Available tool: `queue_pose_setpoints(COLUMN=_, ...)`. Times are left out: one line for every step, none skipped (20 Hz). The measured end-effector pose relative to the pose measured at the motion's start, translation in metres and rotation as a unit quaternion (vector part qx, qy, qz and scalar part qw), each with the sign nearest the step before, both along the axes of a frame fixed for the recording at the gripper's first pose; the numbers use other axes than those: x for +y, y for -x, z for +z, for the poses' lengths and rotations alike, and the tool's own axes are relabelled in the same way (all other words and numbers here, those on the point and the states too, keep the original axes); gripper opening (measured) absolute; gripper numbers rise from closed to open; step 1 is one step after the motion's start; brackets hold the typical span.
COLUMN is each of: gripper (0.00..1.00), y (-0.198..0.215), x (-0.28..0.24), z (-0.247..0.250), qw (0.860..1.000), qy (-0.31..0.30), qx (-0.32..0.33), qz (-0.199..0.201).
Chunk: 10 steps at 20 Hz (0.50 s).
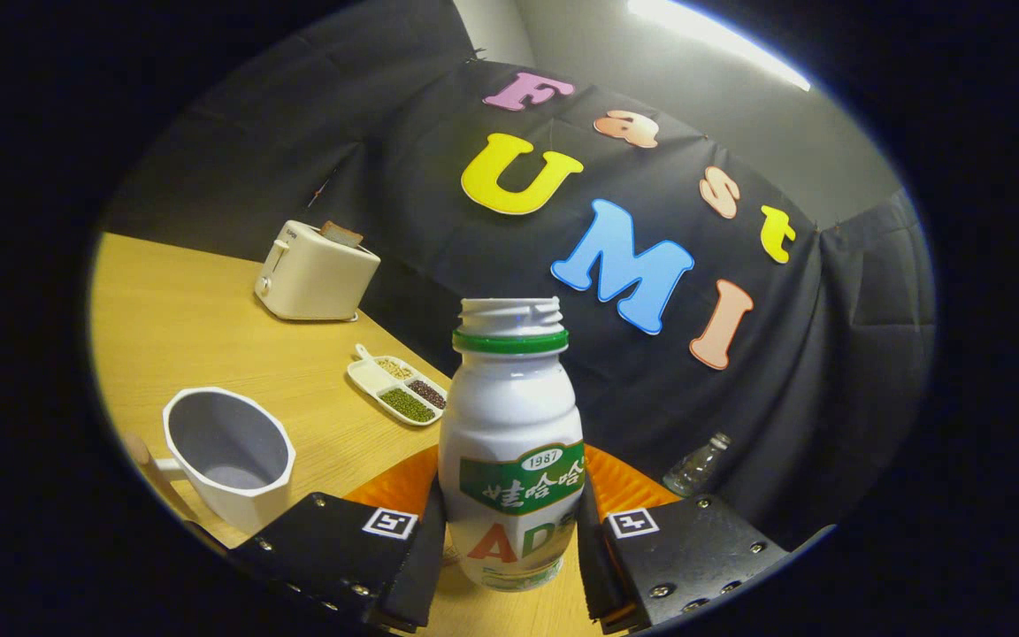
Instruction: Take the bottle from table, then pour the juice into the cup, finally place the bottle on the coaster
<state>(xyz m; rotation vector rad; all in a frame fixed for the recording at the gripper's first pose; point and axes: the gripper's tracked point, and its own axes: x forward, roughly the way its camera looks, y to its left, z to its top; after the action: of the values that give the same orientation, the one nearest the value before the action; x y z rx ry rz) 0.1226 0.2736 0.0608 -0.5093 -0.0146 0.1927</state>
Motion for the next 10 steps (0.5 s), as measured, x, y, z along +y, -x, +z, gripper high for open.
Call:
queue_pose_setpoints(gripper=0.63, y=-0.003, x=0.003, z=-0.003, qw=1.0, qy=-0.014, qx=0.005, qz=0.004)
queue_pose_setpoints(gripper=0.63, y=-0.007, x=0.005, z=-0.006, qw=1.0, qy=-0.027, qx=0.01, qz=0.008)
queue_pose_setpoints(gripper=0.63, y=-0.009, x=0.007, z=-0.009, qw=0.999, qy=-0.041, qx=0.014, qz=0.011)
queue_pose_setpoints(gripper=0.64, y=-0.012, x=0.01, z=-0.011, qw=0.998, qy=-0.055, qx=0.02, qz=0.016)
queue_pose_setpoints(gripper=0.63, y=-0.015, x=0.013, z=-0.015, qw=0.997, qy=-0.07, qx=0.025, qz=0.021)
queue_pose_setpoints(gripper=0.63, y=-0.018, x=0.016, z=-0.017, qw=0.995, qy=-0.086, qx=0.03, qz=0.027)
queue_pose_setpoints(gripper=0.63, y=-0.019, x=0.019, z=-0.021, qw=0.993, qy=-0.105, qx=0.036, qz=0.035)
queue_pose_setpoints(gripper=0.63, y=-0.021, x=0.024, z=-0.024, qw=0.99, qy=-0.124, qx=0.044, qz=0.043)
queue_pose_setpoints(gripper=0.64, y=-0.024, x=0.025, z=-0.029, qw=0.988, qy=-0.141, qx=0.052, qz=0.045)
queue_pose_setpoints(gripper=0.64, y=-0.028, x=0.024, z=-0.032, qw=0.985, qy=-0.154, qx=0.057, qz=0.044)
